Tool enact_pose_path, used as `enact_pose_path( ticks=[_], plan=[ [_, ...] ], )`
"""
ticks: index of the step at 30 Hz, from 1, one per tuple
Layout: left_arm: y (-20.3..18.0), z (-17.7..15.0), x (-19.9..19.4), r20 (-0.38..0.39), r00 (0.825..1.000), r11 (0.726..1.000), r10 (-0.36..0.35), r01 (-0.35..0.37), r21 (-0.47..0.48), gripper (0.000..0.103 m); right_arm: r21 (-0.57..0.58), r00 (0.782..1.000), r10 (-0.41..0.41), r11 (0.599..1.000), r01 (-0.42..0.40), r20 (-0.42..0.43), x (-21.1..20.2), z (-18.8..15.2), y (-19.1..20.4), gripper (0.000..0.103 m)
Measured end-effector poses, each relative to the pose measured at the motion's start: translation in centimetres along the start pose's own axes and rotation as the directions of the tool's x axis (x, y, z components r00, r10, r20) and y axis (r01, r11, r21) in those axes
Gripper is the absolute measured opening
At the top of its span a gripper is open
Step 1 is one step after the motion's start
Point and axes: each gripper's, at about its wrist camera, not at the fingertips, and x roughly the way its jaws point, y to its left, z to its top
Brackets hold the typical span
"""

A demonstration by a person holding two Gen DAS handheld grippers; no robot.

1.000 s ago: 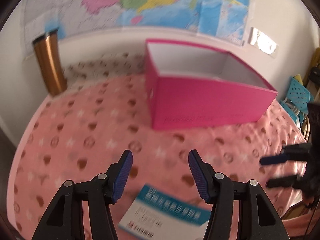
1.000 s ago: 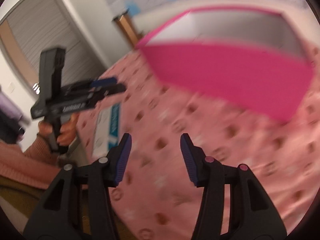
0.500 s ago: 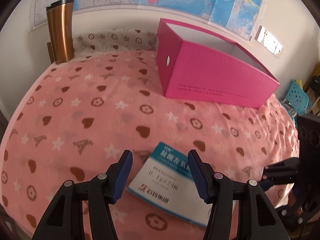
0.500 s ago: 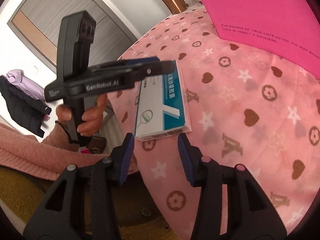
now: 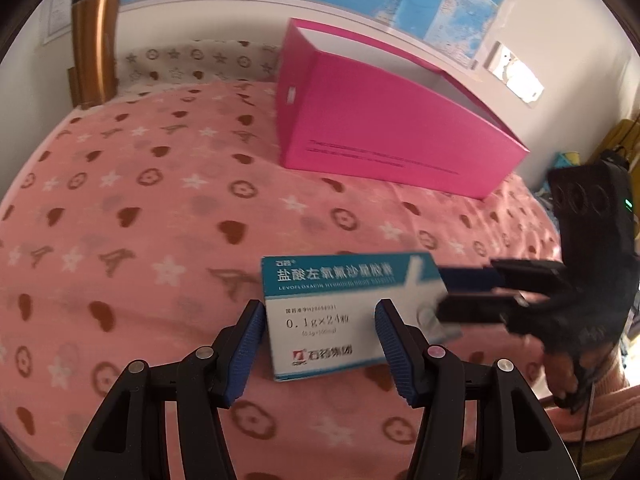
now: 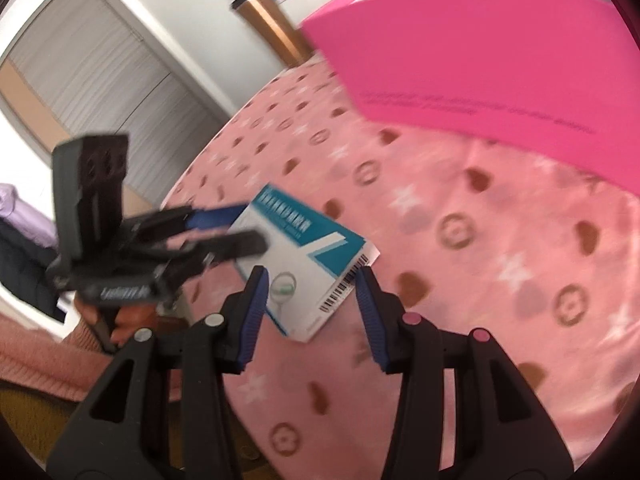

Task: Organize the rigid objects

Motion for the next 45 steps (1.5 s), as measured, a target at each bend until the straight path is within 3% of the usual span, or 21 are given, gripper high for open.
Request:
enact_pose_path(
  ticks=[5,13,20,27,45],
  plan=[
    [-1.1,-0.2,0.5,-0.014,0.999,0.999,-0.042,0.042,0.02,0.056,0.022,0.997,-0.057,0.998,0.056,0.046,-0.9,0.8,-0.9,0.048],
    [-1.0,-0.2,0.4,-0.022,0.999,0.999,-0.042,0.042,0.015,0.045,0.017,0.995,-0.094,0.995,0.094,0.031,-0.5,0.4,-1.0,0.048],
    [-1.1,-0.2,0.1,-0.021,0.999,0.999,-0.043,0.043,0.021,0.043,0.036,0.993,-0.117,0.993,0.116,0.027,-0.6,0.1,-1.5,0.037],
    [-1.8,0.2,-0.2,-0.008,0.999,0.998,-0.05,0.051,0.037,0.043,0.022,0.986,-0.164,0.986,0.164,0.036,-1.1,0.0,-0.8,0.036],
    [-3.4,4.2,-2.6,0.116,0.99,0.993,-0.075,0.063,0.102,0.043,0.007,0.972,-0.188,0.982,0.188,0.141,-5.0,1.7,0.1,0.036]
  ],
)
